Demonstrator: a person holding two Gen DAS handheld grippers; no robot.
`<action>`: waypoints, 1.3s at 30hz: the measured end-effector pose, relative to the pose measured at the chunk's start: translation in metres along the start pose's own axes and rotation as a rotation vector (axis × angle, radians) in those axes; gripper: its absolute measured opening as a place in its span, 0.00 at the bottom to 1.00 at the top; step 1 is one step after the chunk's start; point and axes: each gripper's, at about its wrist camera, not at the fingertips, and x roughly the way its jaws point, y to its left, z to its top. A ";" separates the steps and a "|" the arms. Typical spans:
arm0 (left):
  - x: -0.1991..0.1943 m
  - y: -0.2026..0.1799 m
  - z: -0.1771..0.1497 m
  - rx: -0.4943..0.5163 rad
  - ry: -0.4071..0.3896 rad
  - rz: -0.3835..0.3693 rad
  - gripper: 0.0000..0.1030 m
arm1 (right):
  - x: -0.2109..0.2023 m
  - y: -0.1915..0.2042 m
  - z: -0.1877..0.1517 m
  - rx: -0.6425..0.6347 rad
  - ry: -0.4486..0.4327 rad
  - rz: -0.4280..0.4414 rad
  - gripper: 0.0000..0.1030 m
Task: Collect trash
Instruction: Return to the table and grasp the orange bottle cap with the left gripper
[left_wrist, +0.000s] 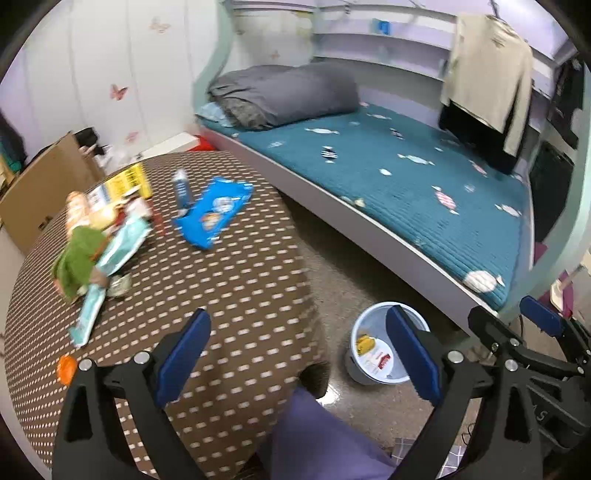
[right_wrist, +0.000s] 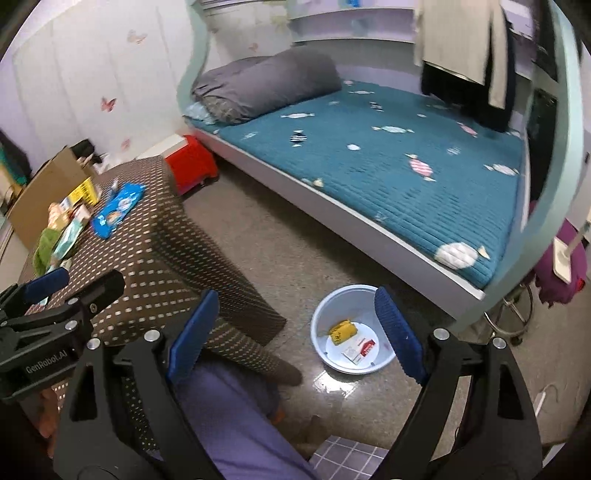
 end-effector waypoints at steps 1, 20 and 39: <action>-0.002 0.007 -0.001 -0.016 -0.001 0.008 0.91 | 0.000 0.005 0.000 -0.009 0.001 0.011 0.82; -0.023 0.126 -0.028 -0.226 0.010 0.175 0.91 | 0.010 0.120 -0.002 -0.196 0.021 0.192 0.83; -0.016 0.200 -0.067 -0.324 0.055 0.216 0.73 | 0.026 0.189 -0.015 -0.343 0.067 0.247 0.83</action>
